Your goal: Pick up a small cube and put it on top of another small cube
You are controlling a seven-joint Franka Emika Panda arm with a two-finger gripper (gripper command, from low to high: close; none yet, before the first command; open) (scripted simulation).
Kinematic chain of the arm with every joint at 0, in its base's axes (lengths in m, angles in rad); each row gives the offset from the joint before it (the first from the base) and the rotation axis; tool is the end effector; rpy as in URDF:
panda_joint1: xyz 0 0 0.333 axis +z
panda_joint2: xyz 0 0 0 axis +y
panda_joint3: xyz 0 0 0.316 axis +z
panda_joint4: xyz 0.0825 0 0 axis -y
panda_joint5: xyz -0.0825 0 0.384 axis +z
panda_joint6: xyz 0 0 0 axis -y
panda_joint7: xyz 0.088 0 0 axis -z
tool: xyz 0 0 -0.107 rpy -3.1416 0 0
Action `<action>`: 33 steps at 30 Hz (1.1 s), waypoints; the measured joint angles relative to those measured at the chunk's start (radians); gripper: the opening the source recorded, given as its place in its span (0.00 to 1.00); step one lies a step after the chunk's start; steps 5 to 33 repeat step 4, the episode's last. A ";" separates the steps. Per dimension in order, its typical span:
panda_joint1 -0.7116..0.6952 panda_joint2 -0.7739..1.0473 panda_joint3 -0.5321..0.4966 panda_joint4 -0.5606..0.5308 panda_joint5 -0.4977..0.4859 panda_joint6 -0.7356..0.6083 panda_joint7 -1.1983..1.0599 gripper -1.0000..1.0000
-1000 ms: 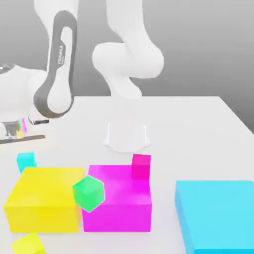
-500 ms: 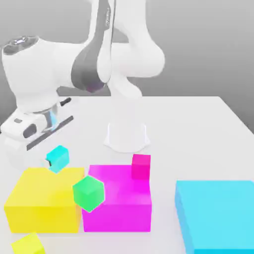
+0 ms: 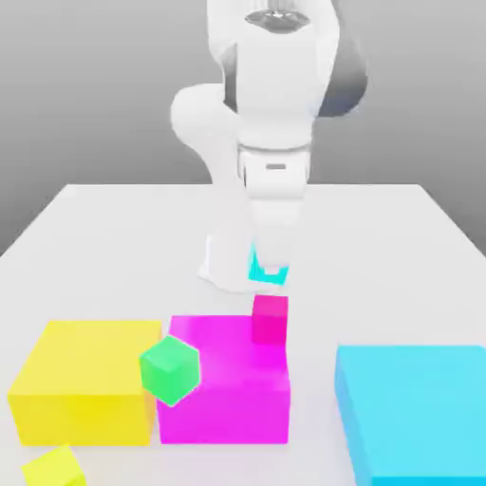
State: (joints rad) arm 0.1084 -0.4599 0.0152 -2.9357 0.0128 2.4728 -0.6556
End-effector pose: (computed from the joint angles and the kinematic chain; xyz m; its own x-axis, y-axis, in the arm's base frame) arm 0.3210 0.0391 0.2945 0.7196 0.6944 -0.0017 0.6944 -0.7196 -0.0028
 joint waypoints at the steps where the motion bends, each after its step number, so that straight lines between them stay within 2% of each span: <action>1: 0.000 0.031 0.001 -0.011 0.000 0.043 0.000 0.00; 2: 0.000 0.048 0.001 -0.018 0.000 0.066 0.000 1.00; 33: 0.000 0.048 0.001 -0.018 0.000 0.066 0.000 1.00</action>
